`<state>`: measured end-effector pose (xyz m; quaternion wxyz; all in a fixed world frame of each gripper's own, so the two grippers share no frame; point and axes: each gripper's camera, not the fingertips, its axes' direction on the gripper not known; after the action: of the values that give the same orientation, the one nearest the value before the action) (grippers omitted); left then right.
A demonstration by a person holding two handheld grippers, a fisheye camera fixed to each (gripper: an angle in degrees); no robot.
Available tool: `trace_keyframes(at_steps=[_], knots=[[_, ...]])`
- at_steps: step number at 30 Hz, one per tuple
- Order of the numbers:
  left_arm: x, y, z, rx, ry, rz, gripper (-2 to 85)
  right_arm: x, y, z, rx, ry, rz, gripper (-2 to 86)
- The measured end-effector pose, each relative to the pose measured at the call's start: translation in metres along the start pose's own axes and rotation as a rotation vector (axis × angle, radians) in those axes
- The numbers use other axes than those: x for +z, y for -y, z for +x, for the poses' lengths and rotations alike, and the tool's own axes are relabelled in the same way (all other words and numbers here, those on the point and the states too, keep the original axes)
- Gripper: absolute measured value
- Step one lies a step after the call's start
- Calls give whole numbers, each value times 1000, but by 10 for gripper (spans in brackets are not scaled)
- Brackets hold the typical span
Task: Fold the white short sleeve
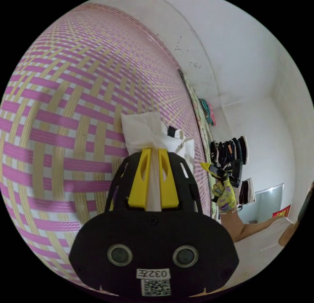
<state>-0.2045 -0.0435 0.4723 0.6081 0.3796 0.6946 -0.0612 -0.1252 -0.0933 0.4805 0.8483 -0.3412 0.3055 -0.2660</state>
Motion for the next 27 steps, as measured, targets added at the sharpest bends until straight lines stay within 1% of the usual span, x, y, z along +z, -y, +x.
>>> trace_keyframes(at_steps=[1, 3, 5, 7, 8, 12, 13, 16, 19, 21, 22, 25, 27], knots=[[-1, 2, 3, 24, -23, 0, 2, -6, -11, 3, 13, -7, 23, 52], [-6, 2, 9, 61, -61, 21, 1, -6, -26, 8, 29, 54, 1, 58], [-12, 2, 9, 52, -43, 39, -2, 10, -47, 4, 10, 123, -113, 66], [-14, 2, 7, 38, -50, 43, -3, 22, -61, -10, -40, 134, -187, 71], [-15, 2, 6, 25, -57, 43, -4, 29, -70, -22, -91, 113, -235, 74], [-22, 4, 15, 31, -62, 68, -10, 47, -90, -54, -215, -23, -302, 85], [-24, 4, 19, 39, -67, 70, -12, 50, -93, -58, -225, -40, -303, 85], [-24, 4, 26, 34, -66, 32, -14, 56, -90, -59, -203, 7, -301, 75], [-20, 4, 30, 9, -26, -77, -17, 62, -88, -65, -221, 8, -323, 14], [-26, 1, 38, 24, 12, -60, -17, 66, -90, -66, -227, -22, -348, -1], [-33, -1, 43, 31, 22, -36, -17, 62, -92, -67, -225, -3, -334, -5], [-47, 1, 53, 27, 34, 44, -15, 29, -99, -78, -252, 7, -229, -9], [-47, 8, 56, 21, 10, 53, -14, 8, -107, -87, -275, -9, -177, -9]])
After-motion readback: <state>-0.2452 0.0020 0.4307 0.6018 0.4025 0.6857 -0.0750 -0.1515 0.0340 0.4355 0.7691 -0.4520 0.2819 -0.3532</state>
